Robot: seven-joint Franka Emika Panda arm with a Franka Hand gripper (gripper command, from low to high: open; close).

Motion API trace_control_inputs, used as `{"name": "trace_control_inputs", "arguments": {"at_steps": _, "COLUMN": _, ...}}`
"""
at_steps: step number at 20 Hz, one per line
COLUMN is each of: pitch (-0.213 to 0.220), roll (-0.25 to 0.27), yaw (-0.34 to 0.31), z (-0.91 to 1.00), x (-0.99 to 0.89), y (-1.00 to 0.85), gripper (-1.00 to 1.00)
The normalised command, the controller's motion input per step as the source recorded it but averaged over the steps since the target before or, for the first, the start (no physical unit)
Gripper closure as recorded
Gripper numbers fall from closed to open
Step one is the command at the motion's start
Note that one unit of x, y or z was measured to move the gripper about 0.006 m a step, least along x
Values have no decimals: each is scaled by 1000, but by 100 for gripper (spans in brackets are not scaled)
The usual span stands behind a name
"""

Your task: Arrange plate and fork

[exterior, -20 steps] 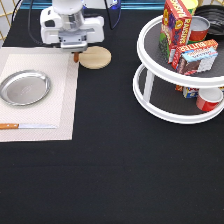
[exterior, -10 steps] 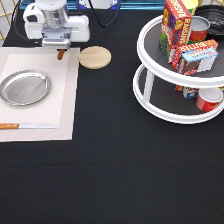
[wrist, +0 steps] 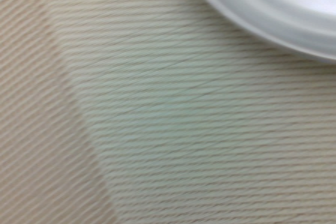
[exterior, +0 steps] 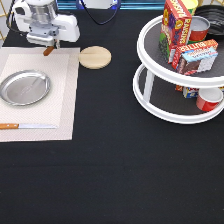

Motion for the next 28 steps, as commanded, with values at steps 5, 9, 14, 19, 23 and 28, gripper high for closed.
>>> {"name": "trace_control_inputs", "arguments": {"at_steps": 5, "pitch": -11, "roll": 0, "yaw": -251, "z": 81, "x": 0, "y": -310, "gripper": 100}}
{"name": "trace_control_inputs", "arguments": {"at_steps": 9, "pitch": -22, "roll": 0, "yaw": -215, "z": 0, "x": 0, "y": -396, "gripper": 100}}
{"name": "trace_control_inputs", "arguments": {"at_steps": 14, "pitch": -26, "roll": 5, "yaw": -185, "z": 0, "x": 0, "y": -445, "gripper": 100}}
{"name": "trace_control_inputs", "arguments": {"at_steps": 19, "pitch": -46, "roll": 30, "yaw": -220, "z": -11, "x": 0, "y": -321, "gripper": 100}}
{"name": "trace_control_inputs", "arguments": {"at_steps": 23, "pitch": -60, "roll": 38, "yaw": -245, "z": 0, "x": 171, "y": -122, "gripper": 100}}
{"name": "trace_control_inputs", "arguments": {"at_steps": 28, "pitch": -65, "roll": 28, "yaw": -255, "z": 0, "x": 267, "y": -31, "gripper": 100}}
